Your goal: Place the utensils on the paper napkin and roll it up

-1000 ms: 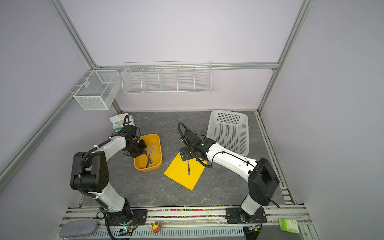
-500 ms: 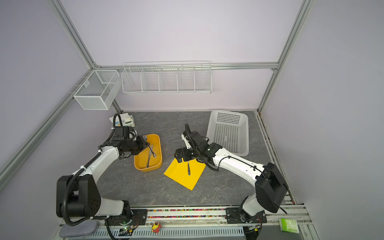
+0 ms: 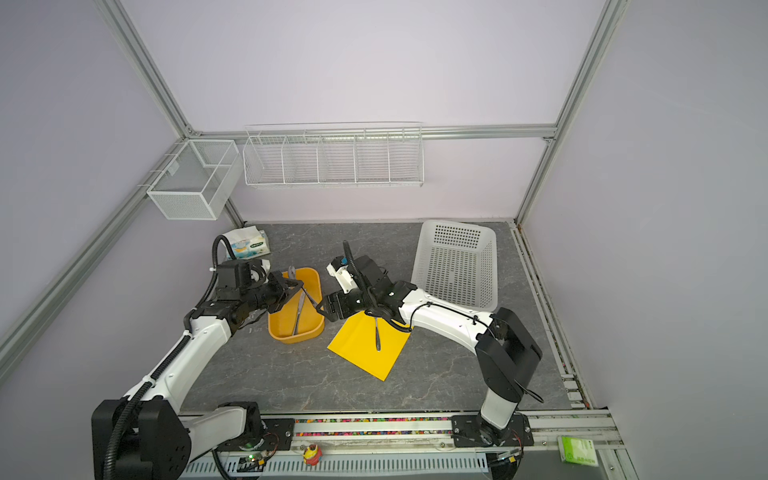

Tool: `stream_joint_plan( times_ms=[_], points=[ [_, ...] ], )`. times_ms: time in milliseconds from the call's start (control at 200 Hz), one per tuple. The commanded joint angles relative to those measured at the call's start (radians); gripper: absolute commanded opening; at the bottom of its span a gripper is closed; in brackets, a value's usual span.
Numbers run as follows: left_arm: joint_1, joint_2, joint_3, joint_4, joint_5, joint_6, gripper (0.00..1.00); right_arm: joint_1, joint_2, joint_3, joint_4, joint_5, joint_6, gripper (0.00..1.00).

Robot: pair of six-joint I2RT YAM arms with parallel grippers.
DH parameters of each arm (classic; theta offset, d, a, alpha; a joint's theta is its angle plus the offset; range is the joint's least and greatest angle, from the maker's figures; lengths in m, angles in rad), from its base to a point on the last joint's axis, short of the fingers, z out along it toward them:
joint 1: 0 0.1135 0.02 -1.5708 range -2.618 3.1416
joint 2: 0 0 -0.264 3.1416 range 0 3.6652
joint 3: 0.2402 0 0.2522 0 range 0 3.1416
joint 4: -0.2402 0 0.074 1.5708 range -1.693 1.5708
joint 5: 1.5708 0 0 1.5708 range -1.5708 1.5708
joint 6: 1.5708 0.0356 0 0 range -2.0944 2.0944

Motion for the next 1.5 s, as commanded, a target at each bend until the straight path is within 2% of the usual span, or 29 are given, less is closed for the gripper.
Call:
stream_joint_plan(
  times_ms=[0,70,120,160,235,420,690,870,920,1025,1230,1380,1495],
  points=[
    [-0.018,-0.023,-0.008,0.025,0.016,-0.043,0.0,0.02,0.055,0.054,0.035,0.037,-0.053,0.75],
    [-0.029,-0.029,-0.009,0.021,0.011,-0.045,0.0,0.024,0.092,0.076,0.051,0.063,-0.06,0.72],
    [-0.033,-0.03,-0.012,0.021,0.01,-0.049,0.0,0.024,0.116,0.094,0.057,0.064,-0.075,0.67],
    [-0.037,-0.031,-0.012,0.019,0.009,-0.05,0.0,0.026,0.133,0.108,0.057,0.064,-0.082,0.6],
    [-0.041,-0.034,-0.015,0.017,0.005,-0.053,0.0,0.032,0.15,0.132,0.043,0.054,-0.09,0.54],
    [-0.041,-0.036,-0.018,0.016,-0.006,-0.055,0.0,0.053,0.136,0.124,0.02,0.104,-0.137,0.29],
    [-0.047,-0.03,-0.021,0.017,-0.009,-0.058,0.0,0.086,0.084,0.096,-0.007,0.224,-0.217,0.07],
    [-0.053,-0.029,-0.023,0.017,-0.014,-0.06,0.0,0.122,0.065,0.096,-0.024,0.342,-0.319,0.07],
    [-0.058,-0.026,-0.021,0.017,-0.013,-0.063,0.07,0.133,0.065,0.099,-0.03,0.385,-0.346,0.07],
    [-0.069,-0.027,-0.024,0.031,-0.008,-0.063,0.05,0.157,0.064,0.097,-0.031,0.467,-0.398,0.07],
    [-0.072,-0.029,-0.032,0.043,-0.015,-0.085,0.27,0.196,0.072,0.102,-0.029,0.565,-0.487,0.06],
    [-0.072,-0.029,-0.037,0.046,-0.022,-0.108,0.27,0.217,0.078,0.101,-0.023,0.626,-0.525,0.06],
    [-0.072,-0.035,-0.055,0.07,-0.034,-0.144,0.21,0.236,0.089,0.104,-0.021,0.73,-0.56,0.06]
  ],
)
